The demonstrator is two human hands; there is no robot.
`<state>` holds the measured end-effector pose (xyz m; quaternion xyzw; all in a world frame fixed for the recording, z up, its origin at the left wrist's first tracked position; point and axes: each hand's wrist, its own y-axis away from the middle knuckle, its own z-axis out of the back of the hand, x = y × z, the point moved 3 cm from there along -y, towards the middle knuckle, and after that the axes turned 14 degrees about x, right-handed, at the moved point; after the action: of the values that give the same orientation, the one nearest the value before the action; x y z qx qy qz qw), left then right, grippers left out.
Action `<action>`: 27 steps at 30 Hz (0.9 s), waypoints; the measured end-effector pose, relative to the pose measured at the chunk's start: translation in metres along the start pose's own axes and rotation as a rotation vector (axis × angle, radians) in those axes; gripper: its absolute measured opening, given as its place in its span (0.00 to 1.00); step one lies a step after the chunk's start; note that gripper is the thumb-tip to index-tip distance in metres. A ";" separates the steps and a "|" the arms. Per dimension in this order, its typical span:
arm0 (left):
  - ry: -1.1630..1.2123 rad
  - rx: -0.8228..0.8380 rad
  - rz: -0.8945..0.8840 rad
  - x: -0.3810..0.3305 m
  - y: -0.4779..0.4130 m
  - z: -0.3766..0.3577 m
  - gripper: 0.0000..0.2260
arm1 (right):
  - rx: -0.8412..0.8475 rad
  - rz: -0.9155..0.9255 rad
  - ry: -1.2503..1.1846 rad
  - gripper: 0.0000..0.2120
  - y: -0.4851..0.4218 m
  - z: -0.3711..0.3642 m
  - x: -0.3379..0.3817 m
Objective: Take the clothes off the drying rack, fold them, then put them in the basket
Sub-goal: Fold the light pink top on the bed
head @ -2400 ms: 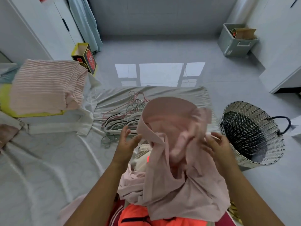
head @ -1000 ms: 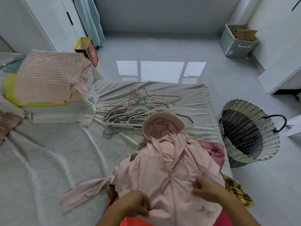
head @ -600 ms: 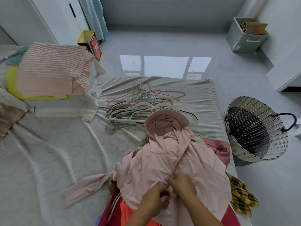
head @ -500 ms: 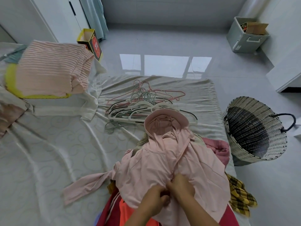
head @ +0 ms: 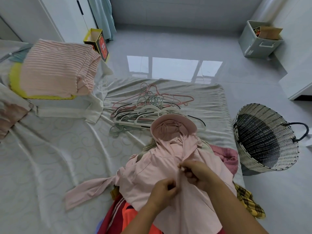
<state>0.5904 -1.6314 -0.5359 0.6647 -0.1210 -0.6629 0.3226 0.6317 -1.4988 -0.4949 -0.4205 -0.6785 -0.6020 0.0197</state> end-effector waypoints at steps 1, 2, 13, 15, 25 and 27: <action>0.008 0.044 0.015 -0.002 0.007 -0.001 0.20 | -0.015 0.013 -0.071 0.12 -0.004 0.001 0.004; -0.011 0.099 0.019 0.000 0.014 -0.006 0.20 | -0.029 0.036 -0.149 0.12 -0.008 0.001 0.008; -0.171 -0.076 -0.009 -0.003 0.021 0.016 0.09 | 0.008 0.157 0.092 0.14 -0.007 -0.014 0.061; -0.121 -0.231 -0.092 -0.023 0.001 0.031 0.07 | 0.087 0.129 0.137 0.15 -0.005 -0.023 0.054; -0.302 -0.047 -0.165 -0.014 0.000 -0.007 0.10 | 0.072 0.191 -0.091 0.13 -0.023 -0.012 0.070; -0.329 0.005 -0.167 -0.005 0.011 -0.014 0.17 | 0.070 0.163 -0.075 0.14 -0.029 -0.012 0.070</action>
<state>0.6067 -1.6328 -0.5272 0.5559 -0.1180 -0.7869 0.2405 0.5639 -1.4685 -0.4777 -0.4957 -0.6627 -0.5583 0.0580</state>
